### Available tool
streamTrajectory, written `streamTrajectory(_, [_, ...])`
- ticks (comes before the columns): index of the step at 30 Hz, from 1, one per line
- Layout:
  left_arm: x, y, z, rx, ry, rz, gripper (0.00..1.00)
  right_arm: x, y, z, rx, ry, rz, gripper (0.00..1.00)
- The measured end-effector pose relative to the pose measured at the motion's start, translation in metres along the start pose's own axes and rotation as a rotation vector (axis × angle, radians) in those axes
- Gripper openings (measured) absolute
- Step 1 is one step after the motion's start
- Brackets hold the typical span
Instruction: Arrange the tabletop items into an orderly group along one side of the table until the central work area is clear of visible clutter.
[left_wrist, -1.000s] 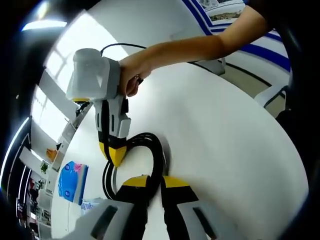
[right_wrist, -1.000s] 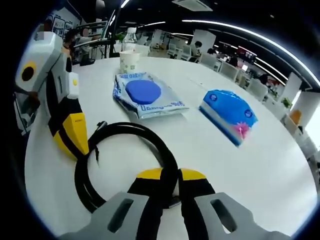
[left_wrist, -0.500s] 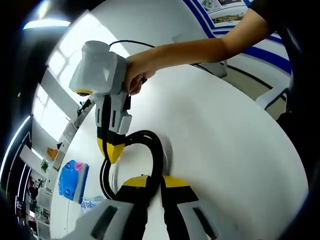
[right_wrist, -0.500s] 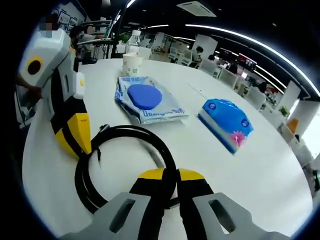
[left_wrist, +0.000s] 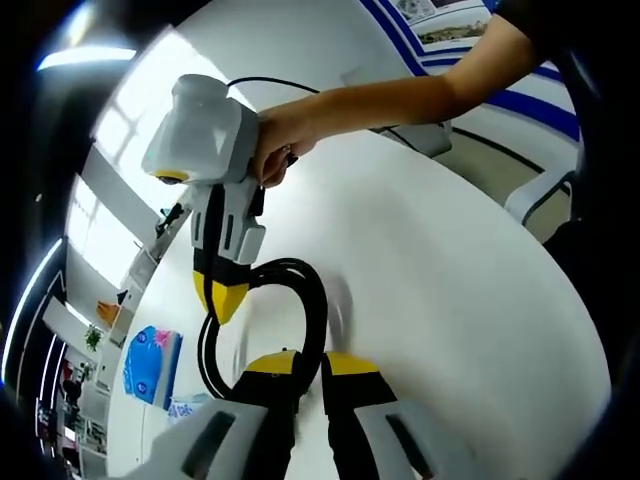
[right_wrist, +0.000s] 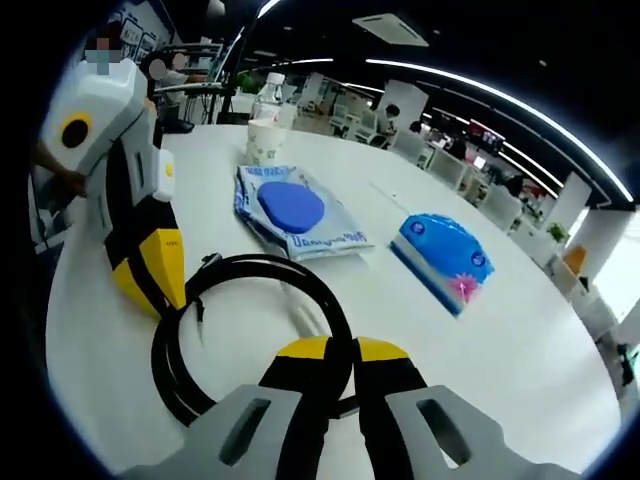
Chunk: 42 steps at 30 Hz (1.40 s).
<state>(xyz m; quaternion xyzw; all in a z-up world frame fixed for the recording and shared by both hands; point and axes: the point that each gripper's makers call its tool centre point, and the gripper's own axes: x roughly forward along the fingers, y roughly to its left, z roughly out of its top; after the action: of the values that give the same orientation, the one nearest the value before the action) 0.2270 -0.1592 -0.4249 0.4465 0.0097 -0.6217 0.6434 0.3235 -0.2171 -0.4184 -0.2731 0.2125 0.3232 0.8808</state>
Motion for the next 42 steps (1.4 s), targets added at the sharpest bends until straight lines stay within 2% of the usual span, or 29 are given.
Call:
streamTrajectory(12, [-0.013,-0.008,-0.001,0.014,0.008,-0.012,0.07,-0.002,0.014,0.006,-0.005,-0.009,0.002,0.06])
streamTrajectory(21, [-0.023,-0.015,-0.01,0.011,0.022,-0.019,0.07,0.002,0.028,0.011,-0.012,-0.008,0.017,0.04])
streamTrajectory(27, [-0.026,-0.021,-0.015,0.006,0.024,-0.028,0.07,0.007,0.036,0.008,-0.018,0.005,0.029,0.04])
streamTrajectory(42, [-0.042,-0.025,-0.019,0.027,0.033,-0.029,0.05,0.004,0.048,0.019,-0.014,-0.022,0.028,0.04])
